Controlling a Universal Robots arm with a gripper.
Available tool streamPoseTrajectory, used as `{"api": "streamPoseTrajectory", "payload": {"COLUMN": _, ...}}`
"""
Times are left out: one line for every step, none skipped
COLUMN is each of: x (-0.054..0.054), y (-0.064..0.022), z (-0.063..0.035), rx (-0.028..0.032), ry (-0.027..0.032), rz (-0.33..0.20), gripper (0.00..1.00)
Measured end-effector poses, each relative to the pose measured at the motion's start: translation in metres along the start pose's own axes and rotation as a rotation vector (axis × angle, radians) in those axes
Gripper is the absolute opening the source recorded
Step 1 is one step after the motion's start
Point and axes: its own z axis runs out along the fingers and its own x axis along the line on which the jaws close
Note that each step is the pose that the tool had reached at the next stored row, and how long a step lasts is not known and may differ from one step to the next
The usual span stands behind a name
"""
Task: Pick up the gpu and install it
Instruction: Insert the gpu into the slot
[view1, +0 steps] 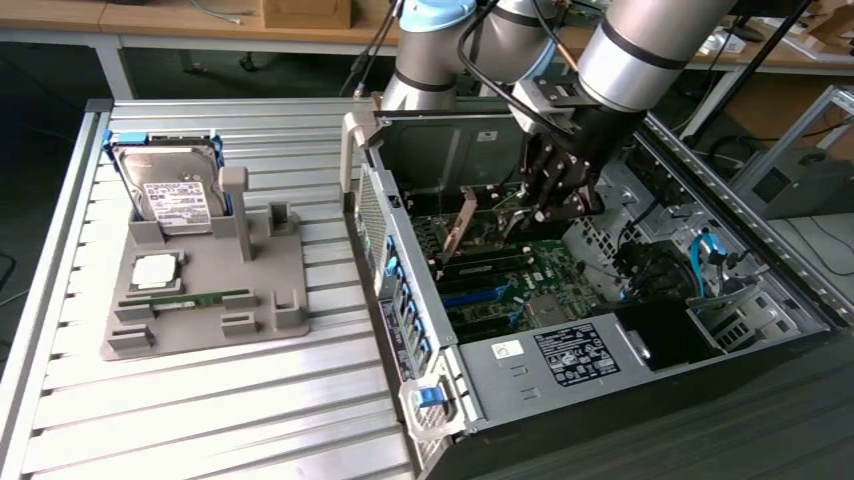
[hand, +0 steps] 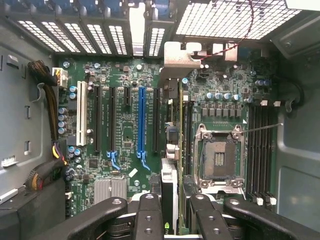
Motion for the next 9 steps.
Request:
{"api": "streamPoseTrajectory", "payload": {"x": 0.0001, "y": 0.0000, "z": 0.0002, "rx": 0.0000, "ry": 0.0000, "rz": 0.000, "gripper": 0.27}}
{"api": "streamPoseTrajectory", "payload": {"x": 0.0003, "y": 0.0000, "z": 0.0003, "rx": 0.0000, "ry": 0.0000, "rz": 0.000, "gripper": 0.27}}
{"api": "streamPoseTrajectory", "payload": {"x": 0.0004, "y": 0.0001, "z": 0.0004, "rx": 0.0000, "ry": 0.0000, "rz": 0.000, "gripper": 0.27}}
{"api": "streamPoseTrajectory", "payload": {"x": 0.0006, "y": 0.0001, "z": 0.0007, "rx": 0.0000, "ry": 0.0000, "rz": 0.000, "gripper": 0.27}}
{"api": "streamPoseTrajectory", "payload": {"x": 0.0008, "y": 0.0001, "z": 0.0008, "rx": 0.0000, "ry": 0.0000, "rz": 0.000, "gripper": 0.27}}
{"api": "streamPoseTrajectory", "payload": {"x": 0.0010, "y": 0.0001, "z": 0.0009, "rx": -0.0001, "ry": 0.0000, "rz": 0.000, "gripper": 0.27}}
{"api": "streamPoseTrajectory", "payload": {"x": 0.0011, "y": 0.0002, "z": 0.0011, "rx": 0.0000, "ry": 0.0000, "rz": 0.000, "gripper": 0.27}}
{"api": "streamPoseTrajectory", "payload": {"x": 0.0014, "y": 0.0003, "z": 0.0014, "rx": 0.0000, "ry": 0.0000, "rz": 0.000, "gripper": 0.27}}
{"api": "streamPoseTrajectory", "payload": {"x": 0.0017, "y": 0.0003, "z": 0.0017, "rx": 0.0000, "ry": 0.0000, "rz": 0.000, "gripper": 0.27}}
